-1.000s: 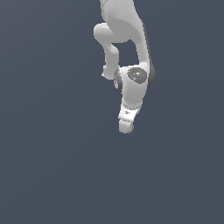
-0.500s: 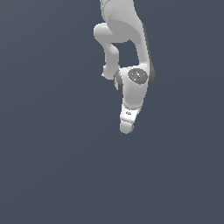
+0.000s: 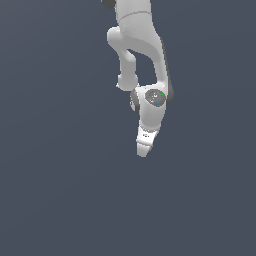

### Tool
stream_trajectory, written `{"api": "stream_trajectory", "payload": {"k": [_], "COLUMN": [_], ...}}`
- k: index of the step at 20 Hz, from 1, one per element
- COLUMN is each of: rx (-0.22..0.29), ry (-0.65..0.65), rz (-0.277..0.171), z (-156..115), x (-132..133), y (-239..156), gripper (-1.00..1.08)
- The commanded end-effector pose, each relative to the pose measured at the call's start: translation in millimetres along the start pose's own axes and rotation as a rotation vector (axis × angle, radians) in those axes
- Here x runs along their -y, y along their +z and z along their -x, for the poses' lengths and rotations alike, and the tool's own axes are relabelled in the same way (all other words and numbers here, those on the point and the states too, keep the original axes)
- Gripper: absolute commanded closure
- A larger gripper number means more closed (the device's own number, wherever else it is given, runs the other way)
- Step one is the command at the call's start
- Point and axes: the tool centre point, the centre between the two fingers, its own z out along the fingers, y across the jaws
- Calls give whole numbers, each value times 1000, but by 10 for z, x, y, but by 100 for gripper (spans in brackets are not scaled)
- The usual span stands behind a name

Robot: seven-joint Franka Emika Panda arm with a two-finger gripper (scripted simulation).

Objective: Pick up the object and move it to a goal position.

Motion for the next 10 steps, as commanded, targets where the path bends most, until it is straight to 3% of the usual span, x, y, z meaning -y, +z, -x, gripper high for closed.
{"api": "stream_trajectory", "payload": {"k": [1,3,4,10], "rx": [0,0,0,0], "ry": [0,0,0,0], "rz": [1,1,1,1], "z": [-2,-3,-3,-3], "x": [-8,-10,-10,-10], "y": [59,71,71,71], "gripper": [-92,-92,108,108]}}
